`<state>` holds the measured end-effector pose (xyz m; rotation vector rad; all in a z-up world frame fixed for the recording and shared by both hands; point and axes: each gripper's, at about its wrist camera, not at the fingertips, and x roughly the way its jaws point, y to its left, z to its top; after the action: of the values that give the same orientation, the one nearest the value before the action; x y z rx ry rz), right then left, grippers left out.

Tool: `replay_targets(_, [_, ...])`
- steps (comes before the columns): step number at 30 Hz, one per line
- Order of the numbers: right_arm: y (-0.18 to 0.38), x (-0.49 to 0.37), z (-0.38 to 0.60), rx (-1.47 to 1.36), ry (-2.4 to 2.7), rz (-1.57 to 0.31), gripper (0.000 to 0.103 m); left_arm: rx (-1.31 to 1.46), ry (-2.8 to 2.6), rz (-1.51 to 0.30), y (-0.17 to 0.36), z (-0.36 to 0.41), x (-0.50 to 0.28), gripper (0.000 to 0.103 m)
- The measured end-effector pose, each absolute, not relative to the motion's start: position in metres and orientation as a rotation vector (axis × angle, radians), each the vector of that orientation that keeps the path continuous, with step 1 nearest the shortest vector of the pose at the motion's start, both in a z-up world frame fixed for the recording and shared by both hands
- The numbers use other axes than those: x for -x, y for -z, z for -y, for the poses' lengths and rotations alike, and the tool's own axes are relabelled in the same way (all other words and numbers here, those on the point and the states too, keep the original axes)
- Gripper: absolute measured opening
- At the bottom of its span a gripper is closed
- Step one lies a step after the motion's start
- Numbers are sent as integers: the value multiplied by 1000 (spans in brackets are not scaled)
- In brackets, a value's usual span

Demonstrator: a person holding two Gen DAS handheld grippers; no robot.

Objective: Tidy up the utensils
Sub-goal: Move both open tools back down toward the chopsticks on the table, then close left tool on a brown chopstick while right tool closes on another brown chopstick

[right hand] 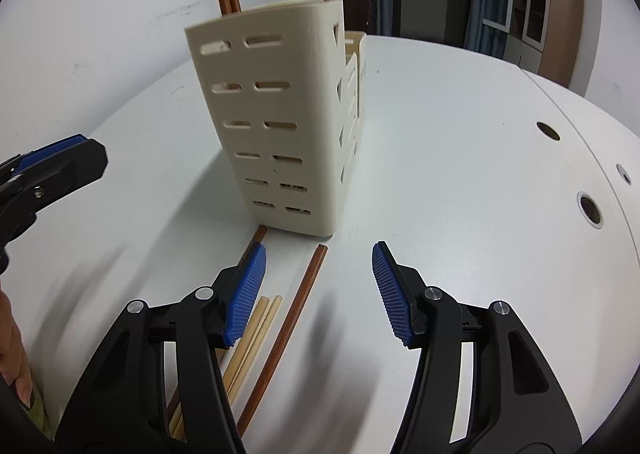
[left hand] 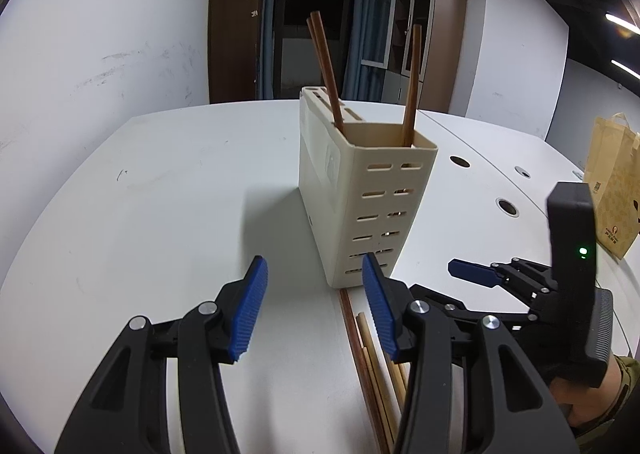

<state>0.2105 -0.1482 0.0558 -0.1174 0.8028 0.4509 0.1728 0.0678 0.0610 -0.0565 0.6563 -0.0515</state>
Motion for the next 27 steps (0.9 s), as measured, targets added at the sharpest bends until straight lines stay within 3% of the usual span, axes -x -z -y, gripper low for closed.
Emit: replay_targets(27, [-18, -230, 133, 144, -465, -935, 33, 47, 52, -797, -27, -58, -205, 49])
